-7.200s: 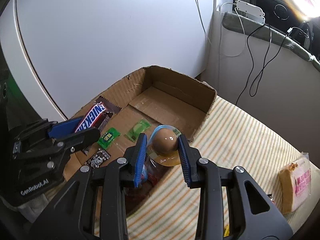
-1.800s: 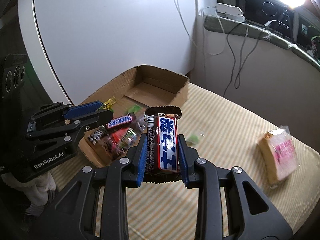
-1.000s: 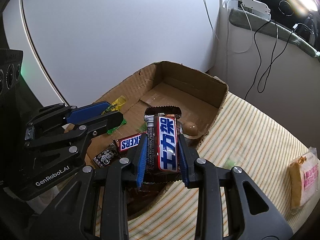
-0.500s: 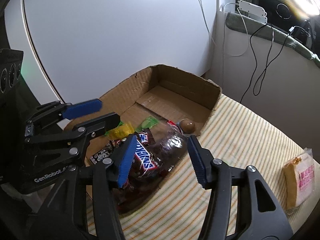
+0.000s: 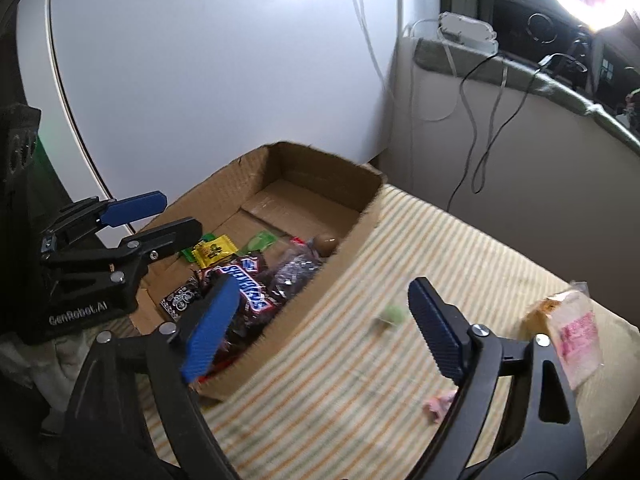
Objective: Organize snacks
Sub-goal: 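Move both open tools back toward the green and pink candies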
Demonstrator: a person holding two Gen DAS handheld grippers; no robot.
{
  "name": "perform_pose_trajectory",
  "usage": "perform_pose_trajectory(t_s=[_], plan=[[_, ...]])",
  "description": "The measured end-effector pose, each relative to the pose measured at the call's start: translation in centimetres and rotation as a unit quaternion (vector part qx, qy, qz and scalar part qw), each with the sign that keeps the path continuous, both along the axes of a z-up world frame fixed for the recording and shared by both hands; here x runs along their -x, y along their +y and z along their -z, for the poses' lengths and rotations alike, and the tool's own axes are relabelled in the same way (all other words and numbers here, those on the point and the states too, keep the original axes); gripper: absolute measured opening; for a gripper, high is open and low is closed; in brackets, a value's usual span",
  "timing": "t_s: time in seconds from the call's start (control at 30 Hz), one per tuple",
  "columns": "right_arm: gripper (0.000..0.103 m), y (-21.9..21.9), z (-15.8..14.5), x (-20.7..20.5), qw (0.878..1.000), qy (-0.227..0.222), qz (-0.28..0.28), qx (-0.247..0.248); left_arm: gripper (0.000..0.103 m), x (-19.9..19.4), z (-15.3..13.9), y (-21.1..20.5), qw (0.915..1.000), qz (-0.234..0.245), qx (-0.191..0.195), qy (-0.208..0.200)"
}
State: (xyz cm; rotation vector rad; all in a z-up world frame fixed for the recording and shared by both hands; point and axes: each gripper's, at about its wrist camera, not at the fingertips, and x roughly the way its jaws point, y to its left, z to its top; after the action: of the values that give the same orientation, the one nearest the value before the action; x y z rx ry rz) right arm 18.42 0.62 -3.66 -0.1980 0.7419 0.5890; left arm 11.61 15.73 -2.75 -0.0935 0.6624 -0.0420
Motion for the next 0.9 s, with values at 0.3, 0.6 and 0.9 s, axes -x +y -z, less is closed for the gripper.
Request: perform_pose_trajectory(t_s=[0.3,0.6,0.9], plan=[[0.094,-6.2,-0.1,1.4,1.0,-0.012,0.021,0.008,0.058,0.4,-0.5,-3.3,0.9995,0.031,0.006,-0.003],[0.094,-11.2,2.1,2.6,0.999,0.002,0.03,0.041,0.058,0.4,-0.3,-7.7,0.9974,0.071,0.009,0.002],[0.089,-12.5,3.9,2.6,0.999,0.023,0.007,0.043,0.058,-0.5,0.9,-12.0,0.9936,0.11,0.013,0.019]])
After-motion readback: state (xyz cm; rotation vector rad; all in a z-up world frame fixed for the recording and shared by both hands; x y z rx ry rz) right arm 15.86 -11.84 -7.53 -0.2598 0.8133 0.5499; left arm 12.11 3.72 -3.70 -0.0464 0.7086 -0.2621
